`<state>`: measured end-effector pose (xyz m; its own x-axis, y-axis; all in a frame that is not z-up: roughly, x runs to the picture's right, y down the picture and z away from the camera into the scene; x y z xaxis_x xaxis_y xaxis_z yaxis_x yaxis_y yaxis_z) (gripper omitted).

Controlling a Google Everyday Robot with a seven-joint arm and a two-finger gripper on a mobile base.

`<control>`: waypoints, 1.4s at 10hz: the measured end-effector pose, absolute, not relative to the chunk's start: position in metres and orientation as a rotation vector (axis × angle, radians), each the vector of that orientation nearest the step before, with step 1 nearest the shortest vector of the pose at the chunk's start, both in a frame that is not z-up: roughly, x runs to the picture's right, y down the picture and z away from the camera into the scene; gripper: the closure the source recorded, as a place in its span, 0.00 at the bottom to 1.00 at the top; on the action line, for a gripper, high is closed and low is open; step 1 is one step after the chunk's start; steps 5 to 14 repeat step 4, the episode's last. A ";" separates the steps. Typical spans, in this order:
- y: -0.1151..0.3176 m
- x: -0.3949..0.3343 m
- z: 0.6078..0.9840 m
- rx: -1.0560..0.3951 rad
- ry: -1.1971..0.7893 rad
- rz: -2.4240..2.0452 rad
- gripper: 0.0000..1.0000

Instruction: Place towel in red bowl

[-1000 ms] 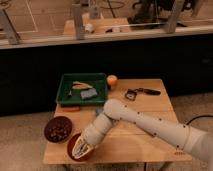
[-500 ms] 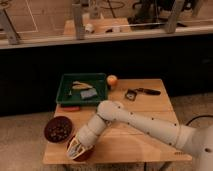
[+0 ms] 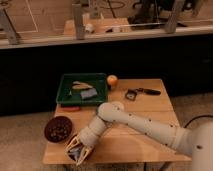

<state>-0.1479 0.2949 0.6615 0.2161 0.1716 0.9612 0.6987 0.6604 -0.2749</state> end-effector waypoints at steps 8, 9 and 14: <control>0.257 -0.134 0.640 -0.762 -1.389 -0.376 0.20; 0.257 -0.134 0.640 -0.762 -1.389 -0.376 0.20; 0.257 -0.134 0.640 -0.762 -1.389 -0.376 0.20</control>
